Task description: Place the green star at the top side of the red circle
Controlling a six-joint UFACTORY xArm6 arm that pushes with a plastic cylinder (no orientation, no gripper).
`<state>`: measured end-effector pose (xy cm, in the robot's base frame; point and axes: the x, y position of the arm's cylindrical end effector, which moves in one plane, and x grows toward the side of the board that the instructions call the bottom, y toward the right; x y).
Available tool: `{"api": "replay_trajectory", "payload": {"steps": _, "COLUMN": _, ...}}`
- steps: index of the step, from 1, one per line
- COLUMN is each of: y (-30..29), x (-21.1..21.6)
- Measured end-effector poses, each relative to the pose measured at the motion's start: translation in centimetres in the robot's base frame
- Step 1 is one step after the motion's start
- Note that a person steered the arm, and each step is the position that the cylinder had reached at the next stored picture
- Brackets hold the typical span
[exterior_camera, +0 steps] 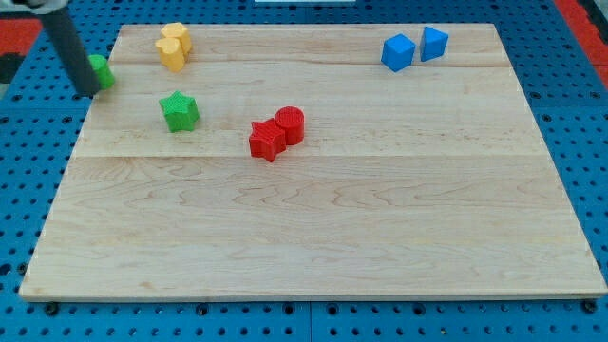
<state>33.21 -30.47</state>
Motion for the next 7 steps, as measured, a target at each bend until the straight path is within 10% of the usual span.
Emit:
{"api": "replay_trajectory", "payload": {"steps": 4, "y": 5.6, "x": 5.6}}
{"api": "replay_trajectory", "payload": {"steps": 7, "y": 30.3, "x": -1.9}}
